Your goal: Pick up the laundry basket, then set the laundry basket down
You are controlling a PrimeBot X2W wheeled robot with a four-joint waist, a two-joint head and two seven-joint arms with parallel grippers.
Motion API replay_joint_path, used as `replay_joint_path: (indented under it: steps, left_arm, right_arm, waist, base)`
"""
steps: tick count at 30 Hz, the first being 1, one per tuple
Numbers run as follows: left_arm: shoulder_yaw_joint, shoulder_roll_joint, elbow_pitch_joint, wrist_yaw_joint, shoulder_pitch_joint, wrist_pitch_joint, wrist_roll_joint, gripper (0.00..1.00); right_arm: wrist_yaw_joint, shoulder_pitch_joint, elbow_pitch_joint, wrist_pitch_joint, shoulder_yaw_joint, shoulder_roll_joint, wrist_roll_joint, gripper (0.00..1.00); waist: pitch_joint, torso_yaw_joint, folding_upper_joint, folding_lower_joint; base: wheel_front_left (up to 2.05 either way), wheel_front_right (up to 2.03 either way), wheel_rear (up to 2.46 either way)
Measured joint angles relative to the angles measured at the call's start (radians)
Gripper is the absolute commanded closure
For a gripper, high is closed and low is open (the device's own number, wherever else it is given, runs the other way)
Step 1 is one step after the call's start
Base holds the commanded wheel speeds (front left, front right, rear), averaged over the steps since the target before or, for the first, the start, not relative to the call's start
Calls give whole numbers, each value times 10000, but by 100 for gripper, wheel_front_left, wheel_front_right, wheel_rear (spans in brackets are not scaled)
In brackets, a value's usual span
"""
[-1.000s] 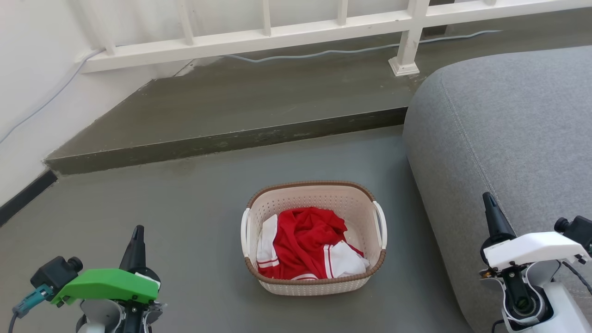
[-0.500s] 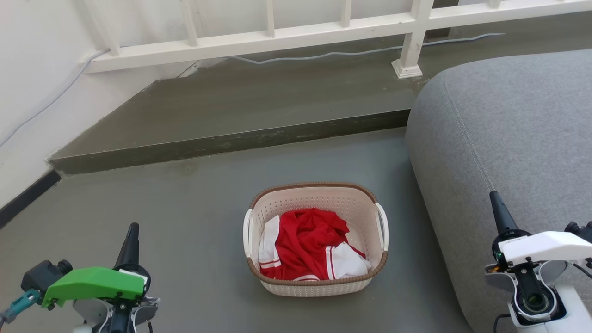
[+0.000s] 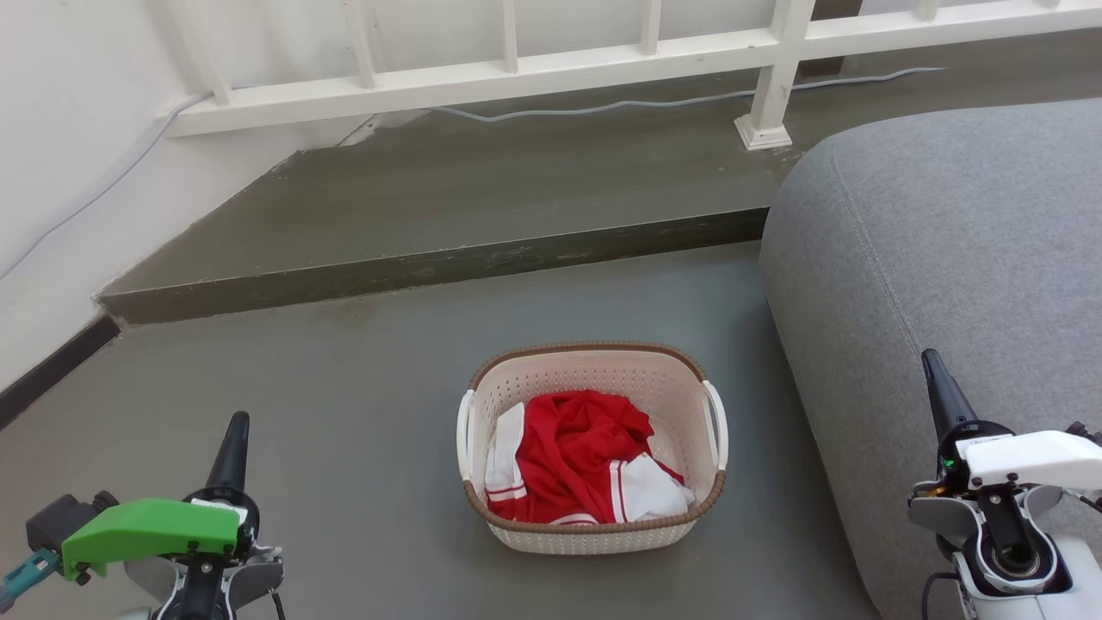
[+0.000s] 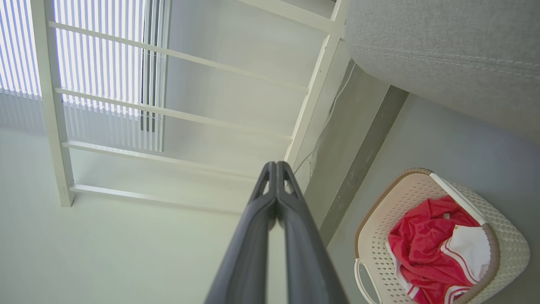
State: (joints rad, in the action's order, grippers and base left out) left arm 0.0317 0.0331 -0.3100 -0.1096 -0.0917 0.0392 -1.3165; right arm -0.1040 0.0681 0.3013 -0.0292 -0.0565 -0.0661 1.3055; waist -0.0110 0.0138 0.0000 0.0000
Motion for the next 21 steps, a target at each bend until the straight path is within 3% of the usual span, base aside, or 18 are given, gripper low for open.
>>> replay_joint_path:
  steps: [21]
  left_arm:
    - [500, 0, 249, -102, 0, 721, -2462, 100]
  right_arm:
    - [-102, 6, -125, -732, -715, 232, 2591, 100]
  waist:
    - [76, -127, 0, 0]
  base:
    - [0, 0, 0]
